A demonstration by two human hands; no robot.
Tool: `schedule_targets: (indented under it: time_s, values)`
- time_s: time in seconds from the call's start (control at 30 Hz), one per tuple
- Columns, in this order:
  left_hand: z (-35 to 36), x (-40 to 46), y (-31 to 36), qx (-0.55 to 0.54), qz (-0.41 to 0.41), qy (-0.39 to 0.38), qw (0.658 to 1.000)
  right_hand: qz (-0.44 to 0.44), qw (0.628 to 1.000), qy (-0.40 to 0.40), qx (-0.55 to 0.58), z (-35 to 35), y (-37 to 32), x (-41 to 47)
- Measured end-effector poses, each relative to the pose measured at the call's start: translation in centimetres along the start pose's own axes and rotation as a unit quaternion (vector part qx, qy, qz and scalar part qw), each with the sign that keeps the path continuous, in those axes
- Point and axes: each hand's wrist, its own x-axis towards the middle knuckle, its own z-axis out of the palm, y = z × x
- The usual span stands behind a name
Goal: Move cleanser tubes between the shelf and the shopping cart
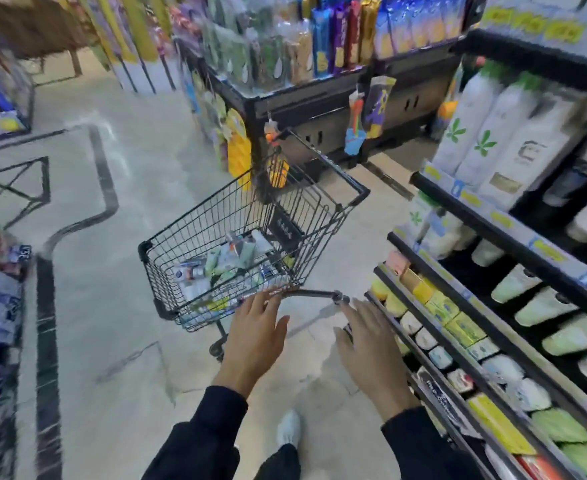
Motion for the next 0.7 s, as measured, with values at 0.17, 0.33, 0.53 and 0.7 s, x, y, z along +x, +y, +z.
schedule_targets:
  time_s: [0.17,0.33,0.53,0.7]
  values:
    - [-0.2,-0.3,-7.0,0.002,-0.065,0.007,0.998,-0.039,0.997,-0.06,-0.015,3.3,-4.7,4.0]
    - [-0.2,1.6,-13.7,-0.01,-0.132,0.0,0.991,-0.051,0.995,-0.088,0.003,6.6,-8.7,9.2]
    - [0.1,5.8,-19.6,-0.025,-0.142,-0.025,0.989,-0.024,0.993,-0.115,0.021,9.2,-11.8,14.5]
    - [0.7,9.2,-22.1,-0.047,-0.145,-0.055,0.987,0.001,0.989,-0.146,0.022,10.7,-12.7,17.7]
